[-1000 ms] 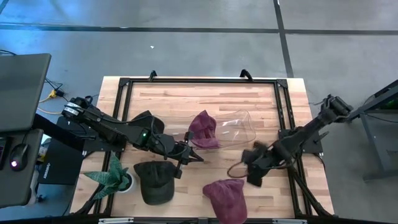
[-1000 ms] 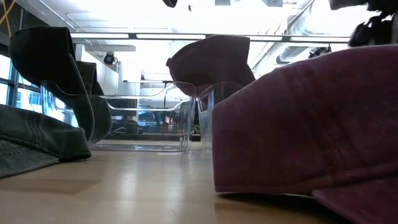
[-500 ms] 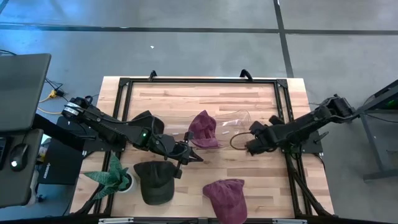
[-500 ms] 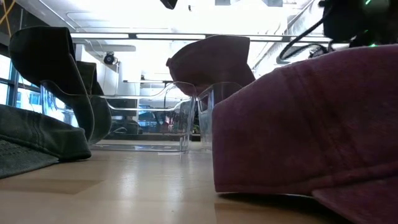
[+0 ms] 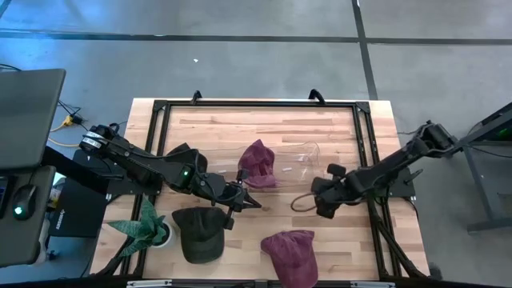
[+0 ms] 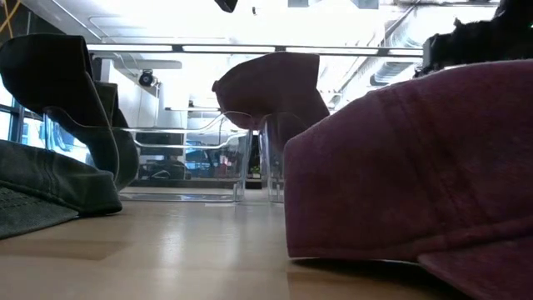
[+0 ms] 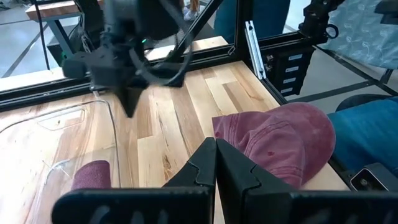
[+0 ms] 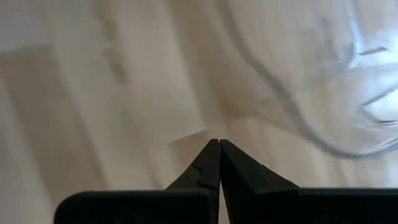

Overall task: Pick & Place hat
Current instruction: Put the red cap into the right transparent bin

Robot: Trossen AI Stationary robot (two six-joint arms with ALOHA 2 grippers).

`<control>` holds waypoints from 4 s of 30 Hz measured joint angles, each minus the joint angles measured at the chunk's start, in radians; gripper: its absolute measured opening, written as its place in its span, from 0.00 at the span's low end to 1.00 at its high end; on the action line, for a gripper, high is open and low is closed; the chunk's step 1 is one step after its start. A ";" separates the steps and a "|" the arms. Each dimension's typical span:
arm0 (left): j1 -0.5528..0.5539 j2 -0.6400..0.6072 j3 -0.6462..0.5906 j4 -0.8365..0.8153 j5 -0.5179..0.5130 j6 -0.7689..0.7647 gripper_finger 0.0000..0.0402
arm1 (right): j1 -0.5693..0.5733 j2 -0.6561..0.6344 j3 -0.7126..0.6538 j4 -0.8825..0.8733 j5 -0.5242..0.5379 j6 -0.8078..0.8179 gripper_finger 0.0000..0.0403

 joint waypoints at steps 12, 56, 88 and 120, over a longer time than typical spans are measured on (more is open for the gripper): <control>0.000 0.000 0.000 0.000 -0.001 0.000 0.00 | 0.158 0.000 -0.067 0.464 -0.194 0.178 0.14; 0.008 0.043 0.002 0.320 0.113 0.012 0.22 | 0.437 0.146 0.340 0.287 0.575 -0.317 0.02; 0.092 0.359 0.247 0.248 0.576 -0.204 0.35 | 0.481 0.147 0.340 0.473 0.605 -0.527 0.06; 0.092 0.357 0.247 0.245 0.616 -0.077 0.00 | -0.024 0.088 0.341 0.472 -0.517 -0.526 0.61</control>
